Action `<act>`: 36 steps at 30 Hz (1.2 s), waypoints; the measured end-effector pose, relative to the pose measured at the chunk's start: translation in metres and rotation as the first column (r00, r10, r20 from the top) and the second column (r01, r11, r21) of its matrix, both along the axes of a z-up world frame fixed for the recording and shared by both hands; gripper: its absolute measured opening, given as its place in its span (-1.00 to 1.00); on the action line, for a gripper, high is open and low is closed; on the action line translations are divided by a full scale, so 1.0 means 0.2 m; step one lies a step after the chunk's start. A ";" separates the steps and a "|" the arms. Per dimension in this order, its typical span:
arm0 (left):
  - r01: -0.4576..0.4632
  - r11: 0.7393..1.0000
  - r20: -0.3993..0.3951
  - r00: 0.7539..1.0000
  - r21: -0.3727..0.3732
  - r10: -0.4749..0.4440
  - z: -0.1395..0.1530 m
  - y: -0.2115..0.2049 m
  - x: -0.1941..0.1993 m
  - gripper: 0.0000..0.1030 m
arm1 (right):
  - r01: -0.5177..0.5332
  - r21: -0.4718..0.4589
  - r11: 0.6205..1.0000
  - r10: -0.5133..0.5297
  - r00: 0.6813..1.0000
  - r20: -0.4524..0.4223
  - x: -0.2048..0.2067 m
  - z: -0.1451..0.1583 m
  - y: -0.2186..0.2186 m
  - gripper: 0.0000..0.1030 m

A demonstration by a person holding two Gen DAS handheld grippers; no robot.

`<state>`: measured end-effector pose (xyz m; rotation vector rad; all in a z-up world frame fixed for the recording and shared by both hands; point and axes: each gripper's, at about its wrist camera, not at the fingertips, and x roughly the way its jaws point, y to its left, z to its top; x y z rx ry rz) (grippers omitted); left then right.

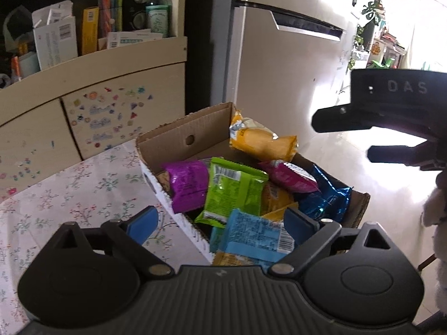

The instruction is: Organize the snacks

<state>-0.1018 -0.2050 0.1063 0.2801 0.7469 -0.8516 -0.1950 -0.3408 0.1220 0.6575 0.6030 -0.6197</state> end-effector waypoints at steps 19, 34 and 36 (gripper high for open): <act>-0.108 0.988 0.003 0.994 0.109 0.109 0.03 0.06 0.04 0.99 | 0.019 -0.109 0.994 -0.041 0.977 -0.208 -0.12 -0.06 0.13 1.00; -0.162 0.963 0.025 0.987 0.213 0.161 -0.03 0.01 0.08 0.99 | -0.062 -0.160 0.985 0.006 0.946 -0.325 -0.02 -0.15 0.22 1.00; -0.159 0.962 0.028 0.987 0.222 0.157 -0.04 0.00 0.08 0.99 | -0.070 -0.162 0.984 0.012 0.943 -0.333 -0.01 -0.17 0.22 1.00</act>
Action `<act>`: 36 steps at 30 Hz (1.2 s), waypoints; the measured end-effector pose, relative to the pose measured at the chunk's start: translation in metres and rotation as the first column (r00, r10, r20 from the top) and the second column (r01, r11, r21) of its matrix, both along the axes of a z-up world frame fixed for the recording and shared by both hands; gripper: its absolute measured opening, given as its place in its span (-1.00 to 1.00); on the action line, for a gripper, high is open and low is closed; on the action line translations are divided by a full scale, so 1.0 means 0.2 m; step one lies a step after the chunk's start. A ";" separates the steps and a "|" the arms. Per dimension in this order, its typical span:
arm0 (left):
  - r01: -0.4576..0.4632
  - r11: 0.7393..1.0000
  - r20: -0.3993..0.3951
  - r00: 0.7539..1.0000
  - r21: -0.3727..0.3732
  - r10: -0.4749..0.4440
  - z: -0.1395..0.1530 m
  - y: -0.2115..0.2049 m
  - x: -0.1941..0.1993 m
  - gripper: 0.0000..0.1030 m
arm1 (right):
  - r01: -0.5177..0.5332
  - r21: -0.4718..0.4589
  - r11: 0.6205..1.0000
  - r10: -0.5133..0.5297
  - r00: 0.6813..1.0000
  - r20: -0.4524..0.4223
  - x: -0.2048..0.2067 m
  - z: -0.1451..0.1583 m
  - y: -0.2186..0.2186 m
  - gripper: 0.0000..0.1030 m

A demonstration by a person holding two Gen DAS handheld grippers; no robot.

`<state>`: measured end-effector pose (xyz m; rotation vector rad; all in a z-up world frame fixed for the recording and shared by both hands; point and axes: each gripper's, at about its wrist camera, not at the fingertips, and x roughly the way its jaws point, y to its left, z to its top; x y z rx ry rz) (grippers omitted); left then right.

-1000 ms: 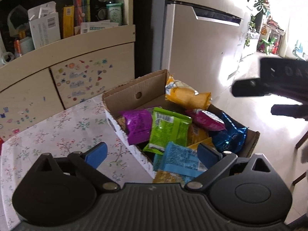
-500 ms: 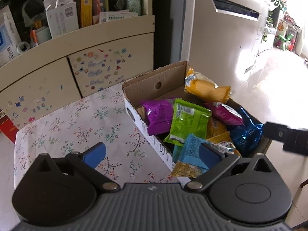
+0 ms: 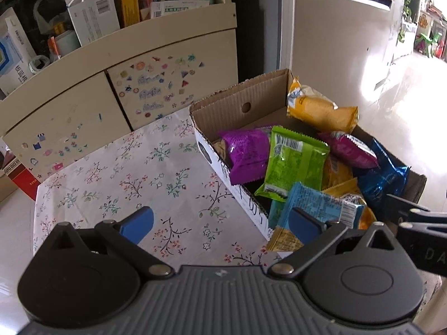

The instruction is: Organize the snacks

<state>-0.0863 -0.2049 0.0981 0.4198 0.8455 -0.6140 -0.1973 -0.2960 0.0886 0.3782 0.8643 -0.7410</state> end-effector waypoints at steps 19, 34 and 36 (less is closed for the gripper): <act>-0.028 0.999 -0.003 1.000 0.024 0.029 -0.05 -0.01 0.04 0.97 | 0.012 0.008 1.000 -0.012 1.000 -0.016 0.05 -0.06 0.00 1.00; -0.025 0.999 0.015 1.000 0.032 0.025 -0.06 -0.02 0.05 0.97 | 0.018 0.004 1.000 -0.018 1.000 -0.023 0.06 -0.07 0.00 1.00; -0.024 0.999 0.018 1.000 0.032 0.024 -0.05 -0.01 0.05 0.96 | 0.017 0.003 1.000 -0.017 1.000 -0.024 0.06 -0.07 0.00 1.00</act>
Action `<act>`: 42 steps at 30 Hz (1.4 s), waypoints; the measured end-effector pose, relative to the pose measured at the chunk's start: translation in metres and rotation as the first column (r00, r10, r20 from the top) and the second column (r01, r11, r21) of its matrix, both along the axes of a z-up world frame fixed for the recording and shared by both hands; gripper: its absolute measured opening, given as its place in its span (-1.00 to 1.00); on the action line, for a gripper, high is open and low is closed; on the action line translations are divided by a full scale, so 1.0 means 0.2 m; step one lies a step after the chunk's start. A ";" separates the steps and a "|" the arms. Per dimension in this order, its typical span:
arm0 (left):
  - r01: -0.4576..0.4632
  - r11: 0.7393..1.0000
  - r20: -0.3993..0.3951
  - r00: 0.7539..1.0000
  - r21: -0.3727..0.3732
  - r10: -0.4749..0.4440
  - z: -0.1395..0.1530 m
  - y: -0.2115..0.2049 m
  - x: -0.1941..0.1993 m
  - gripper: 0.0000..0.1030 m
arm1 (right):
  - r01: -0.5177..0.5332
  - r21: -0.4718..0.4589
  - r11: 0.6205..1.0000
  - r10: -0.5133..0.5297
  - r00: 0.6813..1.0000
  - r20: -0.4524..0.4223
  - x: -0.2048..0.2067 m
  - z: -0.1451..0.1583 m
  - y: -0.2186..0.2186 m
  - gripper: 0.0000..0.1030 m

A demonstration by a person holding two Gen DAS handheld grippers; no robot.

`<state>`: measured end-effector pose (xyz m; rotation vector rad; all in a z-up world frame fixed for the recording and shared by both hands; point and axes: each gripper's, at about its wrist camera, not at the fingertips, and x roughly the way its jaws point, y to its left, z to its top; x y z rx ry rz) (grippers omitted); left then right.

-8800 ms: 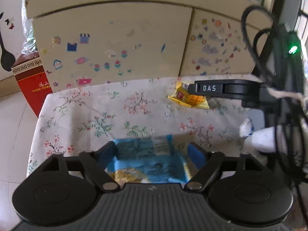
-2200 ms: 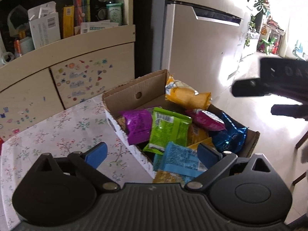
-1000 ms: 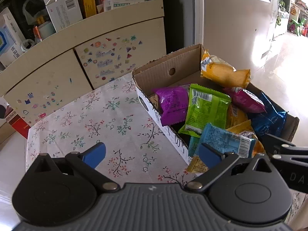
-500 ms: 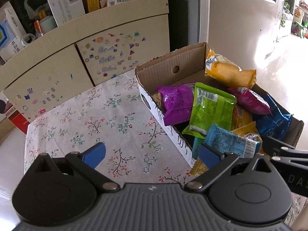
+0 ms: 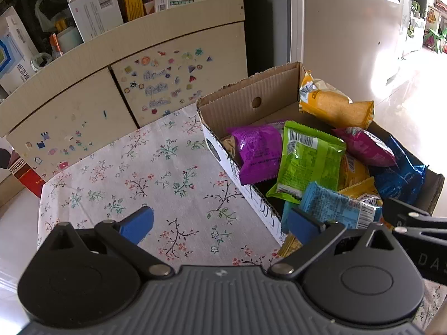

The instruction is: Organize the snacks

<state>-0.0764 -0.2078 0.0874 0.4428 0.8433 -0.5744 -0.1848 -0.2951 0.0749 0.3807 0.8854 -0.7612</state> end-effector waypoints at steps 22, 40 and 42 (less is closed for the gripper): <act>-0.007 1.000 0.046 0.999 -0.010 0.008 0.11 0.14 -0.02 0.97 | -0.043 -0.044 0.998 0.044 0.999 0.009 0.02 0.10 0.12 1.00; -0.114 0.993 0.027 0.993 0.014 0.114 0.11 0.54 0.00 0.97 | -0.204 -0.064 0.977 0.205 0.979 0.008 0.13 0.15 0.43 1.00; -0.136 0.991 0.017 0.991 0.017 0.136 0.10 0.59 0.01 0.97 | -0.223 -0.063 0.973 0.224 0.975 0.007 0.15 0.14 0.47 1.00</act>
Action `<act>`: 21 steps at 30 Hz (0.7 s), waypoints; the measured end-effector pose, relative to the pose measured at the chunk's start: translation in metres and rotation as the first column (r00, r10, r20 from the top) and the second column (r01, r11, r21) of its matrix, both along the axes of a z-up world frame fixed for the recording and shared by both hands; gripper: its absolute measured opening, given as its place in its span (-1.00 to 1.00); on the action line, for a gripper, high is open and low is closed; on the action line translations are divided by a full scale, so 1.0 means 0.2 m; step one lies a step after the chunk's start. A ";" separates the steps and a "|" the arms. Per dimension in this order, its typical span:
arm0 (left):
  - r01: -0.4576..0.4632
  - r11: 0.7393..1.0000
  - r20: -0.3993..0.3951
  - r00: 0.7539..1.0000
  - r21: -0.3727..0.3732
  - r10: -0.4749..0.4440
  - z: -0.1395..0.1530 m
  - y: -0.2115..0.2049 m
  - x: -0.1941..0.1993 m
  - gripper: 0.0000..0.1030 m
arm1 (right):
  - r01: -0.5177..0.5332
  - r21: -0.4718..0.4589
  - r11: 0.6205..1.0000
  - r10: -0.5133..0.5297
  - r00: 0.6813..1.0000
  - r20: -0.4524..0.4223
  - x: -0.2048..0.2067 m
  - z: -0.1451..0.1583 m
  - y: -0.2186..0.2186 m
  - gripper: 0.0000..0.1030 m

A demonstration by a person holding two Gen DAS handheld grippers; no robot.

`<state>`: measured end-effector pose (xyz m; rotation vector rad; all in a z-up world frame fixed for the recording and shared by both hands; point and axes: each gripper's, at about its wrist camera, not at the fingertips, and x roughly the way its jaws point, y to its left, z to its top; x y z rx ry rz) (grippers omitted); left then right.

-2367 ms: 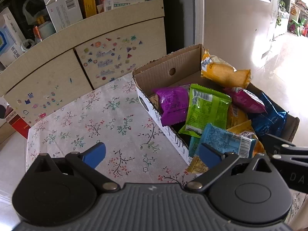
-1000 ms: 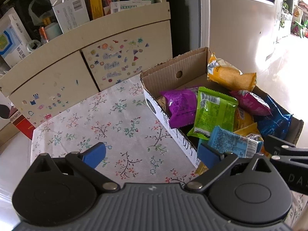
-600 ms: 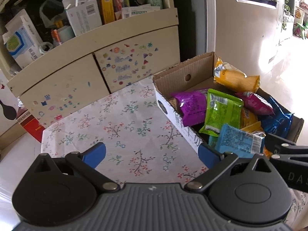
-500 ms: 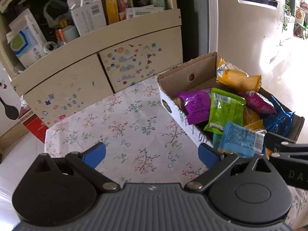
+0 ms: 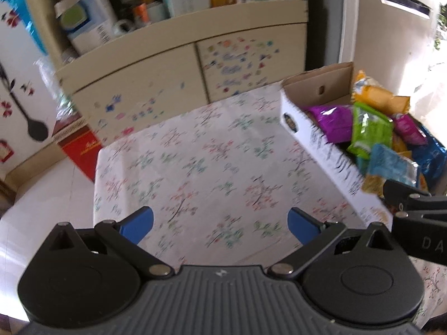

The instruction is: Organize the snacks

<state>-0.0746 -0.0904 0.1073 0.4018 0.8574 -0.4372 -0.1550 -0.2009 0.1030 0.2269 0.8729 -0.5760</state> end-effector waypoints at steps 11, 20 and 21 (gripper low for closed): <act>-0.088 0.996 -0.042 0.995 0.011 0.088 -0.08 0.26 0.02 0.99 | -0.110 0.052 0.993 0.112 0.993 -0.027 0.06 -0.09 0.19 1.00; -0.179 0.984 -0.091 0.980 0.004 0.178 -0.15 0.47 0.09 0.99 | -0.216 0.047 0.975 0.219 0.972 -0.082 0.10 -0.23 0.39 1.00; -0.184 0.983 -0.094 0.979 0.001 0.183 -0.15 0.49 0.09 0.99 | -0.221 0.048 0.974 0.224 0.971 -0.083 0.11 -0.25 0.40 1.00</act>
